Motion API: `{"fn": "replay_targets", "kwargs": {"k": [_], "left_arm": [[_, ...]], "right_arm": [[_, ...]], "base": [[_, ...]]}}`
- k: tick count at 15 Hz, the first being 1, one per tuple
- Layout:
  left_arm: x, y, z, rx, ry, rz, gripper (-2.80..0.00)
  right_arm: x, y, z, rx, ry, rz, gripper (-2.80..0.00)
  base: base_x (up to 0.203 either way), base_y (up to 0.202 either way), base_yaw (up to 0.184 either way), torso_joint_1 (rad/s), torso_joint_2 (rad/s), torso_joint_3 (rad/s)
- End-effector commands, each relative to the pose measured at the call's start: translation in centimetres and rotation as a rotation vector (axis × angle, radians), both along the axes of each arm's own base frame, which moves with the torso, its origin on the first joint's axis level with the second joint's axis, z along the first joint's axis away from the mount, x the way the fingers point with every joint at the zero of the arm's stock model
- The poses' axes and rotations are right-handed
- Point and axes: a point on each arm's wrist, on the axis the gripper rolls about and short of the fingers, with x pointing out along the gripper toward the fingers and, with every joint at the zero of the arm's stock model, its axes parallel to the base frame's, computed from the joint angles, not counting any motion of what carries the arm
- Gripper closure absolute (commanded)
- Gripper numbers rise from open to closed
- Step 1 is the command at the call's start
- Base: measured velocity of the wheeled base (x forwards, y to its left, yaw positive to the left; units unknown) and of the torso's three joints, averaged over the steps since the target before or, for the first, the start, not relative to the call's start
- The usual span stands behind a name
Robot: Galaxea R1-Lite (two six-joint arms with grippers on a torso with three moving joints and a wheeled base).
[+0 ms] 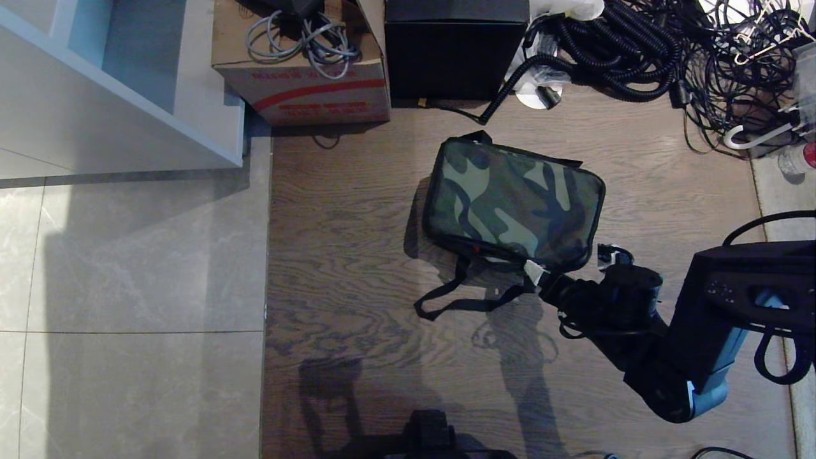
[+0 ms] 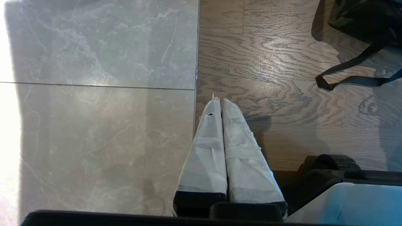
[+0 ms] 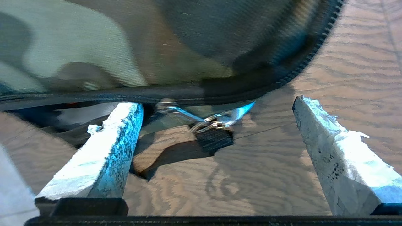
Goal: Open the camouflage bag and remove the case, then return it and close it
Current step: Open the top of the storage box
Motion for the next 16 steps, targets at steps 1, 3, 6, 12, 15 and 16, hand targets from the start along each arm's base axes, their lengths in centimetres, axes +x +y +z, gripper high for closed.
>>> {"fn": "replay_targets", "kwargs": {"k": [1,3,6,12,15,16], "left_arm": [[0.0,0.0,0.0,0.000,0.000,0.000,0.00],[0.0,0.0,0.0,0.000,0.000,0.000,0.00],[0.0,0.0,0.0,0.000,0.000,0.000,0.00],[0.0,0.0,0.0,0.000,0.000,0.000,0.00],[0.0,0.0,0.0,0.000,0.000,0.000,0.00],[0.0,0.0,0.0,0.000,0.000,0.000,0.00]], "right_arm": [[-0.3,0.0,1.6,0.010,-0.046,0.028,-2.80],[-0.8,-0.1,2.6,0.010,-0.066,0.062,-2.80],[-2.1,-0.2,1.0,-0.124,-0.006,0.106,-2.80],[-1.6,0.4,-2.3,-0.237,0.059,0.184,-2.80],[0.2,0.9,-2.7,-0.234,0.021,0.156,-2.80],[0.9,1.0,-2.6,-0.231,0.003,0.125,-2.80]], "base": [[0.000,0.000,0.000,0.000,0.00,0.000],[0.000,0.000,0.000,0.000,0.00,0.000],[0.000,0.000,0.000,0.000,0.00,0.000],[0.000,0.000,0.000,0.000,0.00,0.000],[0.000,0.000,0.000,0.000,0.00,0.000],[0.000,0.000,0.000,0.000,0.00,0.000]]}}
